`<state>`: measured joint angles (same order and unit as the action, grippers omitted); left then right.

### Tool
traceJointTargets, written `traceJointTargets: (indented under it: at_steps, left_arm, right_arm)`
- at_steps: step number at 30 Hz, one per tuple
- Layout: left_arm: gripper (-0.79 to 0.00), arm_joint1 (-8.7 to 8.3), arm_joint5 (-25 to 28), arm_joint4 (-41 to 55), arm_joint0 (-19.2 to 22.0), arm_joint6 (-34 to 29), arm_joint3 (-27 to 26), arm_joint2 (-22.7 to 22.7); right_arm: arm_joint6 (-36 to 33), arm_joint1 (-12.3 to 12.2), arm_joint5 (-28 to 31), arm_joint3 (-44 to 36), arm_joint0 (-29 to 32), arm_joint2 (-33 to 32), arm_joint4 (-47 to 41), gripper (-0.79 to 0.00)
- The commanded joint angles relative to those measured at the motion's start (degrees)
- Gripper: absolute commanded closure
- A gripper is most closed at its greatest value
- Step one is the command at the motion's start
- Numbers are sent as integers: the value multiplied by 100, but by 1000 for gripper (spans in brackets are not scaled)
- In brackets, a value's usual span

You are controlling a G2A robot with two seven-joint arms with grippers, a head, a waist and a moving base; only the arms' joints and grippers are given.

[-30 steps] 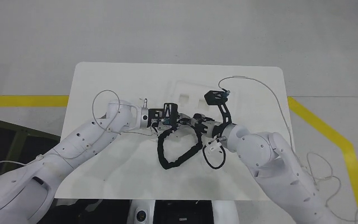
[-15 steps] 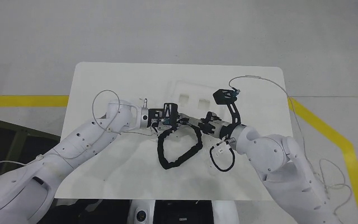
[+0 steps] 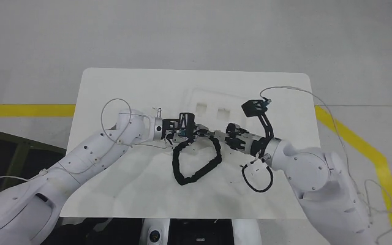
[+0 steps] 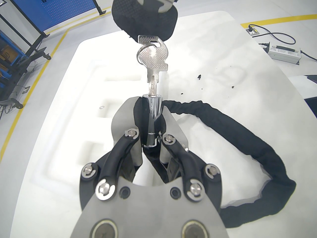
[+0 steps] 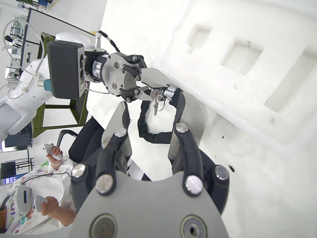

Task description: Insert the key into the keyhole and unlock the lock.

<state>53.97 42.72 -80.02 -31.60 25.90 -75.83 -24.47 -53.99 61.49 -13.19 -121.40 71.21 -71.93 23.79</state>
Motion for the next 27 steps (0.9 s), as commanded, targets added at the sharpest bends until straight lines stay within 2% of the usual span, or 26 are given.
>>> traceJointTargets:
  at_steps: [1, 3, 5, 6, 10, 16, 19, 22, 27]
  left_arm:
    - [0, 1, 64, 55, -52, -78, -52, -38]
    - [0, 0, 317, 60, -33, -132, -67, -87]
    - [0, 8, 647, 92, 7, -187, -60, -118]
    - [0, 18, 863, 99, 38, -218, -40, -116]
    - [0, 87, 1528, 68, 256, -297, 86, -110]
    - [0, 117, 1528, 220, 737, -67, 328, 353]
    - [0, 103, 1528, 452, 1089, 157, 422, 842]
    - [0, 97, 1528, 717, 1524, 301, 503, 1473]
    - [0, 114, 1528, 1042, 1535, -85, 408, 1473]
  right_arm:
    - [-21, -22, 215, -5, 68, -150, -78, -422]
    - [-35, -46, 524, -42, 149, -309, -185, -634]
    - [-22, -72, 842, -29, 245, -493, -283, -763]
    - [-5, -86, 998, -25, 293, -593, -303, -785]
    - [-31, -141, 1825, 50, 485, -890, -408, -785]
    - [-232, -219, 3355, 167, 572, -999, -337, -785]
    - [-225, -245, 4020, 253, 541, -934, -131, -785]
    - [-83, -255, 4445, 346, 486, -801, 200, -785]
    - [480, -246, 5011, 473, 380, -581, 721, -785]
